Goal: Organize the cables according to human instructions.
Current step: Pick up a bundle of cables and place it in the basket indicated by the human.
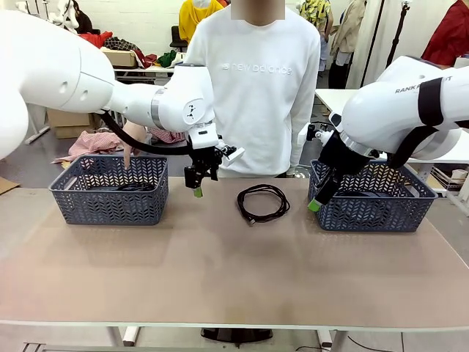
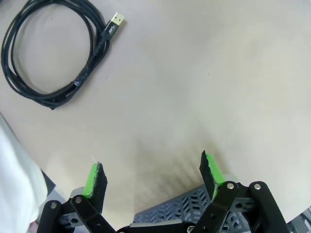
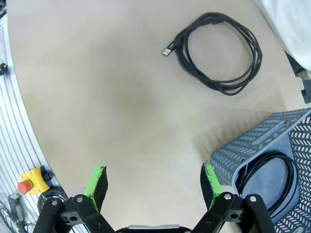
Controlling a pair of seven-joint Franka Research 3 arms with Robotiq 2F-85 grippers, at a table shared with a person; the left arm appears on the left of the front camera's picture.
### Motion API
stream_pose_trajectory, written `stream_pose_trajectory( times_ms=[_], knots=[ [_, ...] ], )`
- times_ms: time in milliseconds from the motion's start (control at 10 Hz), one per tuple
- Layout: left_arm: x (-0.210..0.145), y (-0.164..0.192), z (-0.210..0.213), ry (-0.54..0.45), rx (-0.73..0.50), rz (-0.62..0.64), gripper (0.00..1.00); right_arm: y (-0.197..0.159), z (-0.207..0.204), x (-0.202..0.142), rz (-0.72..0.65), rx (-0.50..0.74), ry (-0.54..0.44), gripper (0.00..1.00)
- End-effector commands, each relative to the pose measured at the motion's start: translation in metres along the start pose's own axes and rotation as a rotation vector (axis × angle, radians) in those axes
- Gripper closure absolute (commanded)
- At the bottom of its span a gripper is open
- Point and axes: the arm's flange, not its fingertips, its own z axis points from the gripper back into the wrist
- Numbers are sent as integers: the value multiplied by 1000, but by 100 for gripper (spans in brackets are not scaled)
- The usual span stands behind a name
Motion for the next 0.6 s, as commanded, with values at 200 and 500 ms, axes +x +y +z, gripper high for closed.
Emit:
stream_pose_trajectory(
  times_ms=[200,500],
  knots=[
    [2,0,-1,-2,-2,-3,0,1,0,0,-7,-2,-2,0],
    [4,14,-15,74,15,-179,0,1,0,0,-7,-2,-2,0]
  ],
)
